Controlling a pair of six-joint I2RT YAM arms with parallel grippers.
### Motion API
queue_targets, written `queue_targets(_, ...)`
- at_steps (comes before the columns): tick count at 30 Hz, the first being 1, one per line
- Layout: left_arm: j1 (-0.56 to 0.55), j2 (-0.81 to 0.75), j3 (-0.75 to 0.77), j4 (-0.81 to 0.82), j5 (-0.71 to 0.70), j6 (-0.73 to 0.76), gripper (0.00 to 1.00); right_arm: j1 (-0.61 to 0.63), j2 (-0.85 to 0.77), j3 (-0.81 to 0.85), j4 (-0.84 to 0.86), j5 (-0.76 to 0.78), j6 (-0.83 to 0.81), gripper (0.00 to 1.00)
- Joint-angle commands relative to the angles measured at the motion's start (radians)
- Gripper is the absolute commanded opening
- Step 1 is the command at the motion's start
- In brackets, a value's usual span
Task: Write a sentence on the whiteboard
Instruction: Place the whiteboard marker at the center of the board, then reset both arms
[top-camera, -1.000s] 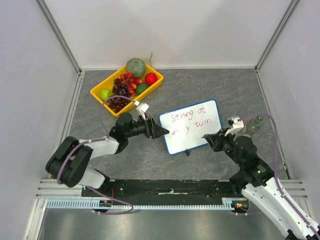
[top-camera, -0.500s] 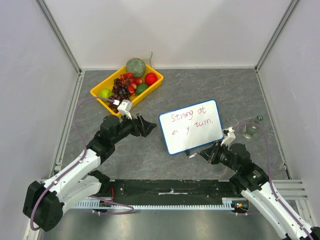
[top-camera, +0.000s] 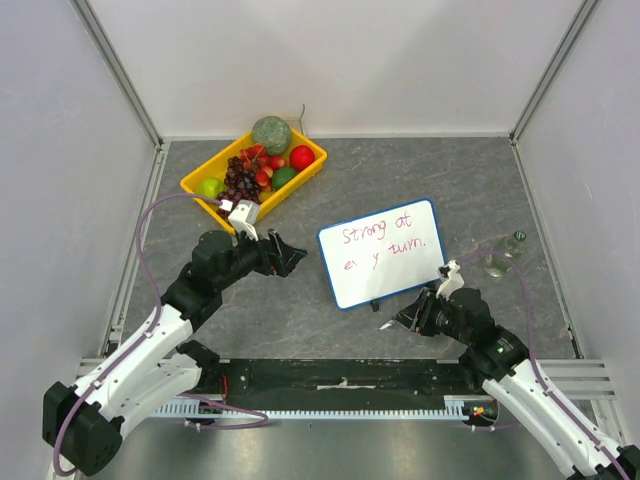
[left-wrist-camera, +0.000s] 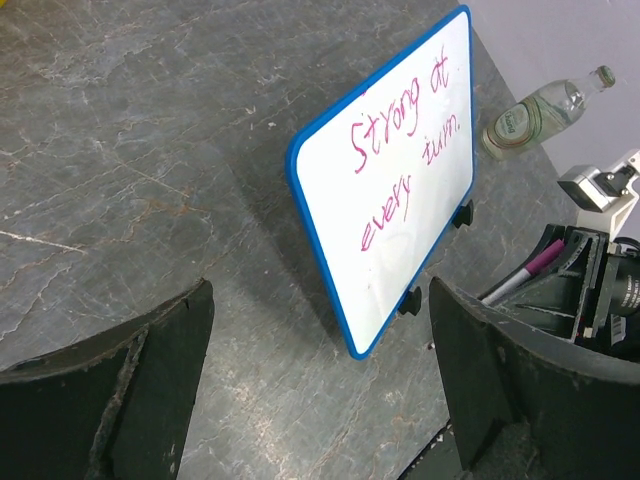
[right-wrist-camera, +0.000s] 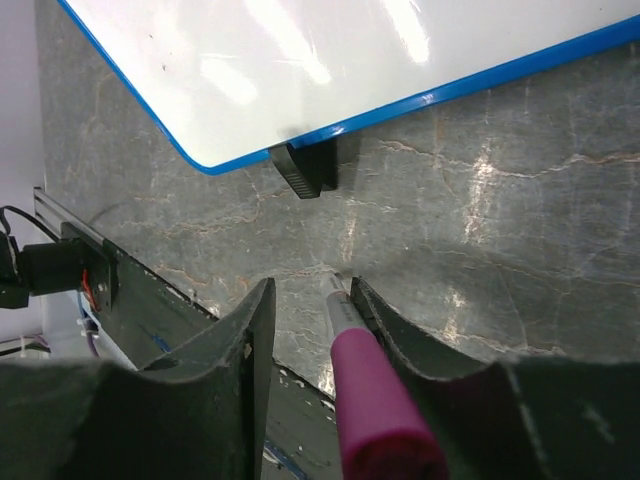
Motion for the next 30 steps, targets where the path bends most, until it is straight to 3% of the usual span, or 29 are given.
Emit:
queue_targets(1, -0.003, -0.032, 0.033, -0.013, -0.016, 0.048, 0.92, -0.001, 0.013, 0.014, -0.005, 0.002, -0.006, 0.49)
queue_targets(5, -0.003, -0.045, 0.028, -0.010, -0.011, 0.064, 0.92, -0.001, 0.017, 0.043, -0.003, 0.034, -0.022, 0.80)
queue_targets(8, -0.004, -0.052, 0.024, -0.013, -0.013, 0.073, 0.92, -0.001, 0.032, 0.080, 0.003, 0.073, -0.045, 0.98)
queue_targets(16, -0.003, -0.058, 0.016, -0.037, -0.060, 0.051, 0.92, -0.001, 0.184, 0.225, 0.083, 0.211, -0.205, 0.98)
queue_targets(21, -0.004, -0.075, -0.013, -0.046, -0.146, 0.033, 0.92, -0.001, 0.282, 0.333, 0.139, 0.385, -0.337, 0.98)
queue_targets(30, -0.006, -0.112, -0.050, -0.059, -0.281, 0.053, 0.92, -0.001, 0.333, 0.384, 0.302, 0.666, -0.532, 0.98)
